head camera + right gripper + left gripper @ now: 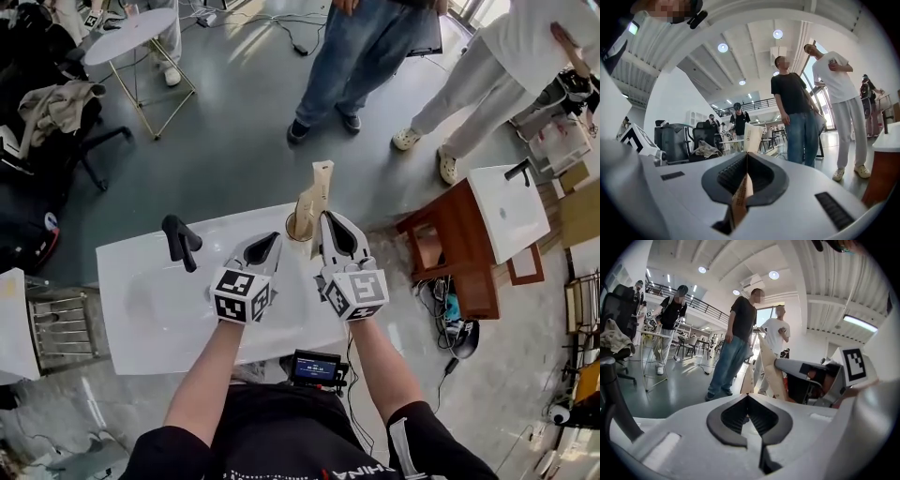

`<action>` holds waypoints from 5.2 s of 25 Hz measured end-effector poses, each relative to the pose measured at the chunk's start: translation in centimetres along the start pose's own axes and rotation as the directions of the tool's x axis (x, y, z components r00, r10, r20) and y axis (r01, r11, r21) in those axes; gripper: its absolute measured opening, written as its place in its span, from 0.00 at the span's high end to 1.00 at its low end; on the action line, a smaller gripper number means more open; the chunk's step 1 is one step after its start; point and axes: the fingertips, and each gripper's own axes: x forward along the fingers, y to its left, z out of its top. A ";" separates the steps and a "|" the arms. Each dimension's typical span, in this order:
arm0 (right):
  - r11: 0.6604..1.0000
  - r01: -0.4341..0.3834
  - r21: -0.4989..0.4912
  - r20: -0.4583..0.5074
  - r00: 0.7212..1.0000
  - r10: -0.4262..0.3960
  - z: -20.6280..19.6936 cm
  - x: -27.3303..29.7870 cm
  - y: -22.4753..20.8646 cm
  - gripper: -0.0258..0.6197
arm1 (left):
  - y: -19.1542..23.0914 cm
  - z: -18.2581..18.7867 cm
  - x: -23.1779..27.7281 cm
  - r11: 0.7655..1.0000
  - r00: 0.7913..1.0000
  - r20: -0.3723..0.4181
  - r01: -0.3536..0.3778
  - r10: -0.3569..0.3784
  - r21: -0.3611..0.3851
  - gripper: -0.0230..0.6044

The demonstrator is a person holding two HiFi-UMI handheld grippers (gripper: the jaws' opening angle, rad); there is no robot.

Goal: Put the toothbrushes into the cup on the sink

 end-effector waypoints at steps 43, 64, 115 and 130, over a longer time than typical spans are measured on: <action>0.996 -0.073 -0.045 0.226 0.971 0.081 -4.4 4.0 -1.9 0.94 | 0.2 -8.1 2.8 0.995 0.990 -0.105 -0.095 0.095 -0.001 0.96; 0.990 -0.121 -0.077 -0.095 0.989 0.113 -9.5 1.4 -0.5 0.94 | -0.3 -6.6 2.9 0.996 0.993 -0.084 -0.088 0.085 -0.033 0.96; 0.993 -0.115 -0.039 -0.419 0.904 0.088 -8.9 -8.9 3.6 0.95 | -6.4 -6.2 -7.4 0.997 0.998 -0.061 0.032 -0.027 0.073 0.96; 0.997 0.017 -0.070 -0.415 0.909 -0.045 -10.0 -20.1 12.6 0.95 | -8.9 -10.1 -20.2 0.991 0.994 -0.001 0.106 -0.106 0.084 0.96</action>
